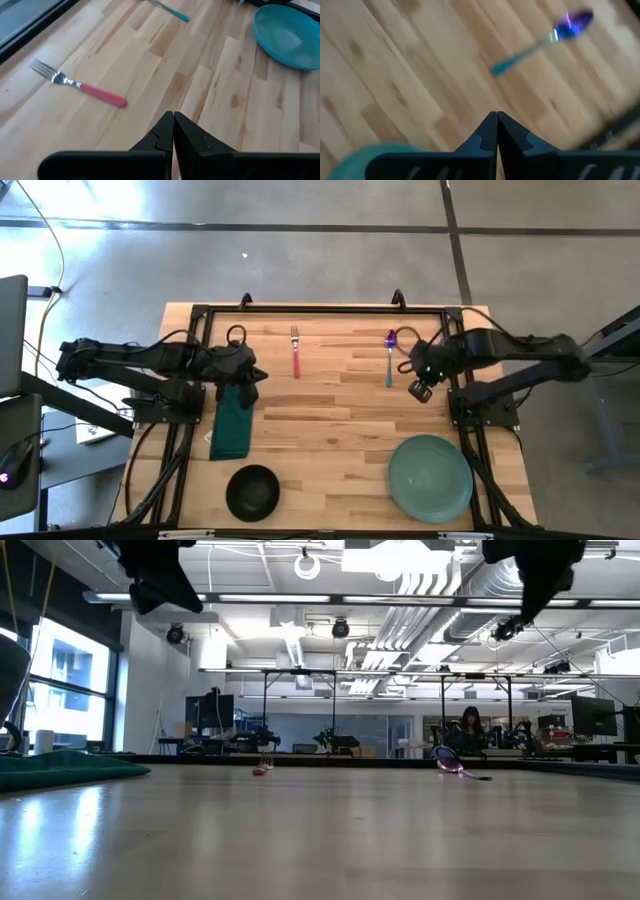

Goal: Set table place
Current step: Move the green plate to the center of the table

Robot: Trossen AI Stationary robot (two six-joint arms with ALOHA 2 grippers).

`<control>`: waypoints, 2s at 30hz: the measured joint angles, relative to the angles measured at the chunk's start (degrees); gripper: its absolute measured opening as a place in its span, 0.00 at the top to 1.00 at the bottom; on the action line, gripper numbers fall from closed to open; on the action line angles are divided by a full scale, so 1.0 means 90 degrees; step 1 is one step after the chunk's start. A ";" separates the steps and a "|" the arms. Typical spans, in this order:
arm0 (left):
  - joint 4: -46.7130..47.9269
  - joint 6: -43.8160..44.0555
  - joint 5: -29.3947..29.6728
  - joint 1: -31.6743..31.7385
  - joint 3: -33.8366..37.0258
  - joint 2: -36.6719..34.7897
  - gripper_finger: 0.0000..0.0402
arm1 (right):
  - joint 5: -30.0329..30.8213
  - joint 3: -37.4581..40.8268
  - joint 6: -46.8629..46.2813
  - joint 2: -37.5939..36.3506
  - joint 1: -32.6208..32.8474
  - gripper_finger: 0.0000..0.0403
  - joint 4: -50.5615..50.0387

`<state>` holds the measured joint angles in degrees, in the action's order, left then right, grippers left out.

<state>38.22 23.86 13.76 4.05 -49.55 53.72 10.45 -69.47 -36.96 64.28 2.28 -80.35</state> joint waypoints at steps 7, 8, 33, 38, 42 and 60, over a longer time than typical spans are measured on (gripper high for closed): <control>-0.0015 -0.0031 -0.0006 0.0000 -0.0045 -0.0018 1.00 | -0.0236 0.0111 -0.2183 0.0354 0.1690 1.00 -0.0914; -0.0014 -0.0030 -0.0007 0.0000 -0.0045 -0.0016 1.00 | -0.0276 0.0189 -0.2523 0.0356 0.1940 1.00 -0.0912; -0.0083 0.0123 -0.0151 0.0004 -0.0045 -0.0013 1.00 | -0.1855 0.2782 -0.4054 0.0082 0.3476 0.70 0.1757; -0.0086 0.0347 -0.0151 0.0005 -0.0045 -0.0013 1.00 | -0.1853 0.3278 -0.3449 0.0084 0.3476 0.63 0.2192; -0.0091 0.0419 -0.0144 0.0002 -0.0045 -0.0013 1.00 | -0.1836 0.3537 -0.3175 0.0084 0.3476 0.60 0.2264; -0.0086 0.0543 -0.0038 0.0005 -0.0043 -0.0013 1.00 | -0.1621 0.4821 -0.3037 0.0089 0.3464 0.59 0.4228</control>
<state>37.45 28.75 13.42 4.10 -49.93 53.60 -4.13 -26.08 -64.30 65.08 33.45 -42.29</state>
